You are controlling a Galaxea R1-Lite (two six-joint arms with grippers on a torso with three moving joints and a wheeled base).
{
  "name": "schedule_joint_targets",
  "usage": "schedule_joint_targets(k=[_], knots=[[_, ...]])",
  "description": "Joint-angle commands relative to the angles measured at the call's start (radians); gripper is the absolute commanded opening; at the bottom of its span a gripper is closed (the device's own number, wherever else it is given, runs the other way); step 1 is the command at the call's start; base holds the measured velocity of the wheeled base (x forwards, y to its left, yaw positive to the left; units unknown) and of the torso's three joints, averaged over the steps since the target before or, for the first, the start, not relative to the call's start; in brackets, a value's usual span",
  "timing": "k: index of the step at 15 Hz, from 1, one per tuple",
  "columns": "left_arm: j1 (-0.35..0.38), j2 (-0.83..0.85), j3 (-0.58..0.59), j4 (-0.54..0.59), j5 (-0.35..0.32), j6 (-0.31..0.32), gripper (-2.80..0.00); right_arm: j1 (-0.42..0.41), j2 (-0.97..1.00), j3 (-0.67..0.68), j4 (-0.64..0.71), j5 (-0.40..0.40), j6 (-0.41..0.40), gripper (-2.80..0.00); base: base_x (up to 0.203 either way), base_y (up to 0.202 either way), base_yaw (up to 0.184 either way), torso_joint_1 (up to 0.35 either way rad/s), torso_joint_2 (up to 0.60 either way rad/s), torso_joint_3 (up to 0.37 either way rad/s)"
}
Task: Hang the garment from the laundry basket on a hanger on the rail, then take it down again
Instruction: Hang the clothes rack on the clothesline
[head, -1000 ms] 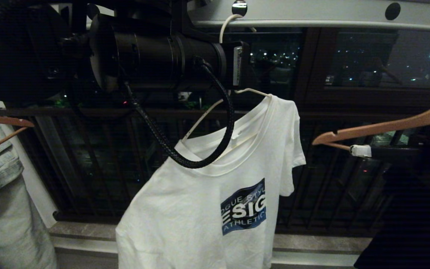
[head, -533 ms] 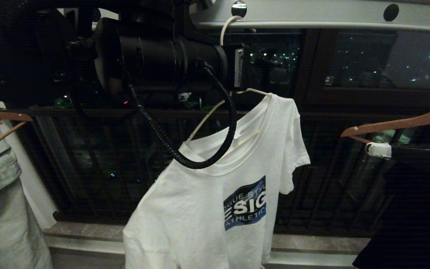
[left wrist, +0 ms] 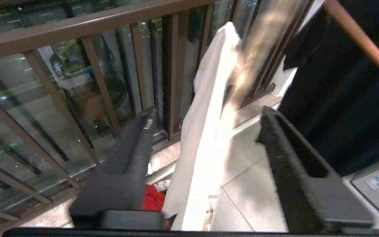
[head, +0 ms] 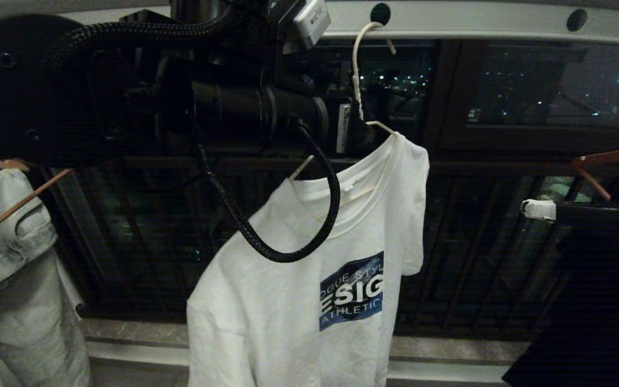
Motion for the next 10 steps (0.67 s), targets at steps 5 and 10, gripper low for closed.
schedule_joint_targets(k=[5,10], knots=[[0.004,-0.196,0.158,-0.007,0.0,-0.01,0.0,-0.024,0.026,-0.004,-0.007,0.006,0.002,-2.8,0.0,0.0,0.0,0.0,0.0,0.0],[0.027,-0.379,0.299,-0.006,0.0,-0.038,-2.8,-0.05,0.02,-0.01,-0.007,0.006,0.002,-2.8,0.0,0.0,0.0,0.0,0.0,0.0]])
